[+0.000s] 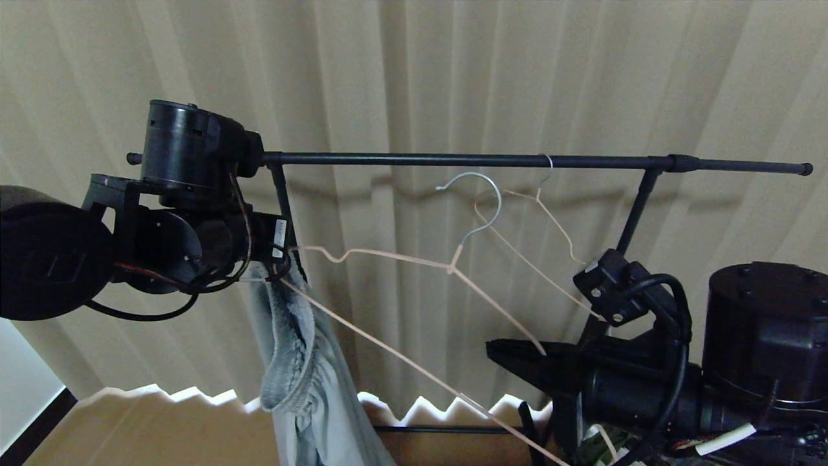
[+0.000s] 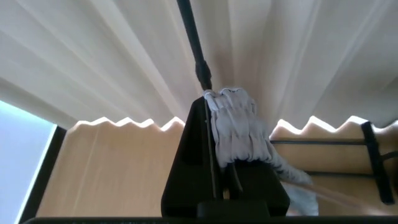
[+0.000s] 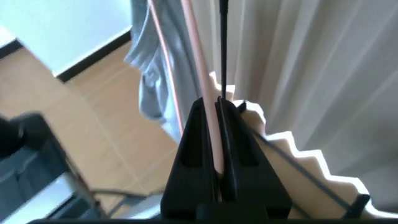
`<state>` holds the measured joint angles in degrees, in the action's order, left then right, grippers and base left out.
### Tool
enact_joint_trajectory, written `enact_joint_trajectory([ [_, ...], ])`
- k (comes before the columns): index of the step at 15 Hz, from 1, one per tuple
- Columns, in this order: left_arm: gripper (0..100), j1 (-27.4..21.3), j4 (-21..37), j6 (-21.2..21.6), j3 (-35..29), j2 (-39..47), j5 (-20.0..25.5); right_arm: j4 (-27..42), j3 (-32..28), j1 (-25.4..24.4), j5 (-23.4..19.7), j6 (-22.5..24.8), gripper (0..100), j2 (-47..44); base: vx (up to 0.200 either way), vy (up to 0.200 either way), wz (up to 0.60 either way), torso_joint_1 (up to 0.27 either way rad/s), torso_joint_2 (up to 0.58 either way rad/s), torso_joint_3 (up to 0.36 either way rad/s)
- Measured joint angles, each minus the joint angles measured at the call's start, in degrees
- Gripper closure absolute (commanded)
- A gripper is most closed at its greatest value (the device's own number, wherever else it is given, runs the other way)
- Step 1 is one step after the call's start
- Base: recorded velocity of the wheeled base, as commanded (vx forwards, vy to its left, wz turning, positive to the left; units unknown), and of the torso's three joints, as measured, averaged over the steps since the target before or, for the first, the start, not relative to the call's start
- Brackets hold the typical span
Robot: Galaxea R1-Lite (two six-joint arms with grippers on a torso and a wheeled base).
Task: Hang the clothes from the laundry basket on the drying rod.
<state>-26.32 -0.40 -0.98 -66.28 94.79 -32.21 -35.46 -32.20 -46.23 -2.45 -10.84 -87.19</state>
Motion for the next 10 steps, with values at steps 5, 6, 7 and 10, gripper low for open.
enact_joint_trajectory([
  [5,100,-0.1,0.2,0.0,-0.1,1.3,-1.7,-1.0,-2.8,-0.5,0.5,-4.6,100,-4.1,0.0,0.0,0.0,0.0,0.0,0.0],
  [6,100,-0.2,0.2,0.0,-0.6,1.8,-2.1,-1.0,-3.4,-1.4,0.6,-5.3,100,-4.7,0.0,0.0,0.0,0.0,0.0,0.0],
  [7,100,-0.2,0.1,0.0,-1.5,2.3,-2.5,-1.0,-3.6,-2.8,0.6,-6.5,100,-5.2,0.0,0.0,0.0,0.0,0.0,0.0],
  [10,100,-0.2,0.2,0.0,-3.8,4.1,-2.7,-0.7,-4.0,-6.3,0.6,-9.3,100,-6.0,0.0,0.0,0.0,0.0,0.0,0.0],
])
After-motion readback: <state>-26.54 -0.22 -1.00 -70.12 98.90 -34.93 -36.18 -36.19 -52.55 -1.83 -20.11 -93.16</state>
